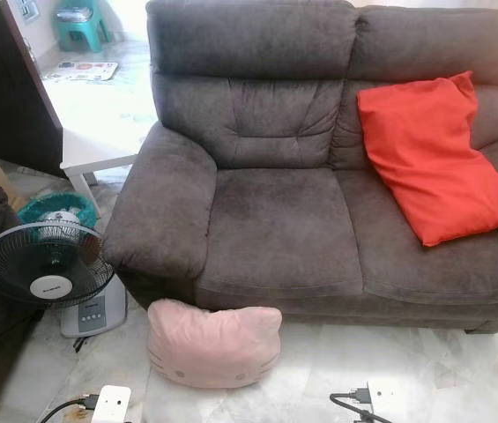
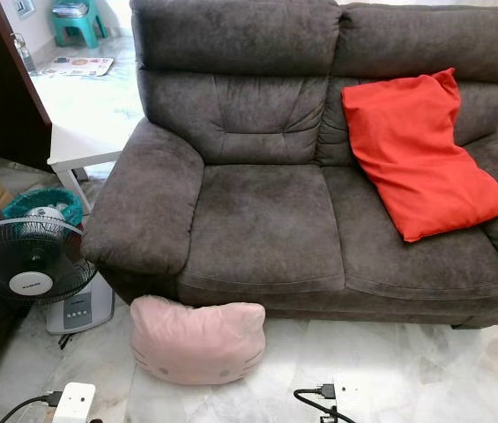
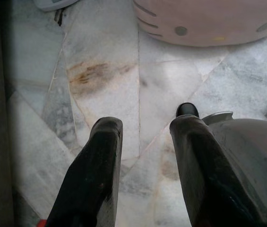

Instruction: Move the pillow to the sofa from floor

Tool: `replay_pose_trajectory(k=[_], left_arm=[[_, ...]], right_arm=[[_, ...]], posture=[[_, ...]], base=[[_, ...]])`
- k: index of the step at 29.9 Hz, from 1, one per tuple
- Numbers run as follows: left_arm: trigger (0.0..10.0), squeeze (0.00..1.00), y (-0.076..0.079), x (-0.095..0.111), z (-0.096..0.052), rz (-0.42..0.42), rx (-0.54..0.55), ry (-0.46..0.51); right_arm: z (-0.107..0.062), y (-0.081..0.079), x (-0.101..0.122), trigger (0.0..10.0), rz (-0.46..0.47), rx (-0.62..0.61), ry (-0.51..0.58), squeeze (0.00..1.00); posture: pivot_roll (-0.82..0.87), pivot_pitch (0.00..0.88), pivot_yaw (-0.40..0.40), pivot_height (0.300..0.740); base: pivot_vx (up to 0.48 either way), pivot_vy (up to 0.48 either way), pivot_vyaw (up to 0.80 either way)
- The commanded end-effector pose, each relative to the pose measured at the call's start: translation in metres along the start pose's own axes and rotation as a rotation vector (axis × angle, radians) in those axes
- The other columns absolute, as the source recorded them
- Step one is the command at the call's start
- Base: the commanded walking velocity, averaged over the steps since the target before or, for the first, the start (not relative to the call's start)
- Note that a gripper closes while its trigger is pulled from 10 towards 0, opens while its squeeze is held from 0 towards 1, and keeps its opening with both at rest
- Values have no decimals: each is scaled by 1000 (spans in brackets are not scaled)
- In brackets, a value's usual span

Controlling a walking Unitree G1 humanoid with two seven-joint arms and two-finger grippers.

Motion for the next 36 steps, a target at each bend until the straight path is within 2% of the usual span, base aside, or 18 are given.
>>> replay_pose_trajectory(k=[1,5,11,21,36], left_arm=[[10000,0,-3,-10,-2,-6,12,-34],[10000,0,-5,-12,-2,-10,17,-41],[10000,0,-6,-13,-2,-14,21,-45],[10000,0,-4,-12,-2,-15,16,-43],[10000,0,-5,-11,-2,-16,21,-39]], right_arm=[[-1,-5,-5,10000,-3,25,-11,0],[-2,-10,-5,10000,-7,54,3,0],[-2,-11,-6,10000,-8,61,3,0],[-2,-10,-5,10000,19,58,3,0],[-1,-11,-4,10000,13,68,-7,0]], posture=[[140,70,-58,740],[141,74,-58,740],[140,75,-58,740],[138,82,-61,740],[136,87,-60,740]], base=[[0,0,0],[0,0,103],[0,0,758],[0,0,0],[330,0,0]])
Point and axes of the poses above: a point about 5 cm out from each wrist's last joint towards the gripper, its own z axis pointing out of the wrist towards the gripper, its own x axis along the axis of the wrist's last joint, y = z × x, the point moved 4 cm from there along z, pointing out of the wrist towards the gripper, and after that the axes turned 5 degrees about z, right-handed, at the moved point
